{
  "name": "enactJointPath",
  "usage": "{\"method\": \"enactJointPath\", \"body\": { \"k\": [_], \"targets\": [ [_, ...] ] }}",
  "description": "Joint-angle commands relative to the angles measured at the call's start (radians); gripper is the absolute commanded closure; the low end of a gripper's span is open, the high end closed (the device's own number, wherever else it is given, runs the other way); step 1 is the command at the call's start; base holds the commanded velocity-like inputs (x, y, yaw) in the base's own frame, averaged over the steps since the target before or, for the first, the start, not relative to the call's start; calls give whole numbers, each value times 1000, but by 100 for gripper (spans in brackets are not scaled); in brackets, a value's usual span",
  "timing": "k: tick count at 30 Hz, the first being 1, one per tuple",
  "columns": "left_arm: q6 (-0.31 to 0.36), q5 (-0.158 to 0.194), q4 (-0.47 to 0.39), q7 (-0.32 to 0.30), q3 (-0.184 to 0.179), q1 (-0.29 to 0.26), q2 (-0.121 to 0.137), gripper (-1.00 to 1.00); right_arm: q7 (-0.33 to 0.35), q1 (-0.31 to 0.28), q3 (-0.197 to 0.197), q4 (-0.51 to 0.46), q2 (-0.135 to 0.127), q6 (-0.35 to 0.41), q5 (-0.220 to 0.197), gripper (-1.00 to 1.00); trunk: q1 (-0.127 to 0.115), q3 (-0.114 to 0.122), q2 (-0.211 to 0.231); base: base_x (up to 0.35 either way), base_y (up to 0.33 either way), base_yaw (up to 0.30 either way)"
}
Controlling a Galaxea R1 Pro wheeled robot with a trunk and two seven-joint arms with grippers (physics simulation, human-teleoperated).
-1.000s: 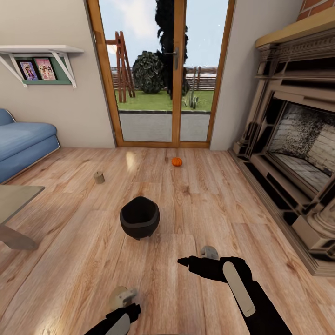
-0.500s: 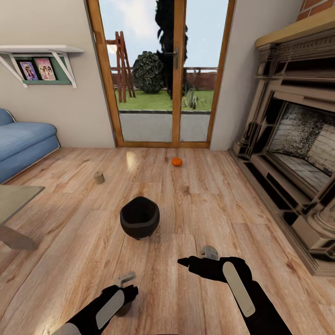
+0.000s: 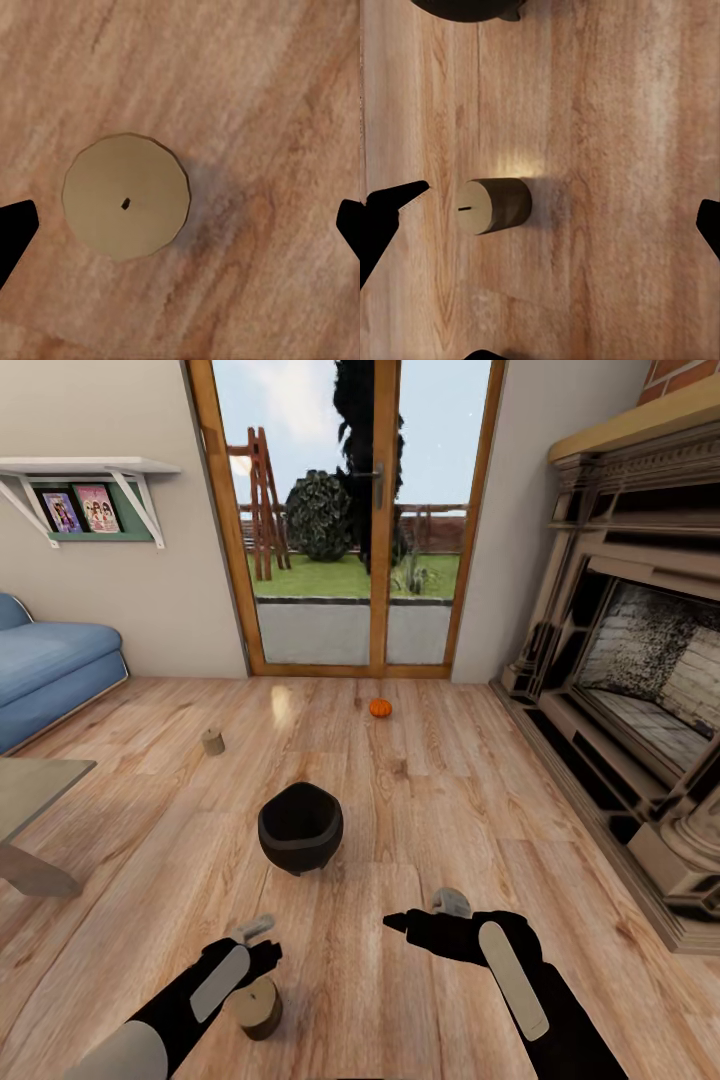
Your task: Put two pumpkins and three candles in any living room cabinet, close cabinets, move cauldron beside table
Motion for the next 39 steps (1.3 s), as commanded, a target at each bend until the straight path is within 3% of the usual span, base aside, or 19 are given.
{"method": "enactJointPath", "body": {
  "k": [1,39],
  "targets": [
    [1,8,-2,9,-7,-1,4,-100,-5,0,0,-2,0,4,-5,-100,0,-1,0,0,0,0],
    [-2,2,4,14,-7,-2,4,-100,-4,0,0,-11,-2,5,-7,-100,0,-1,0,34,42,0]
  ]
}}
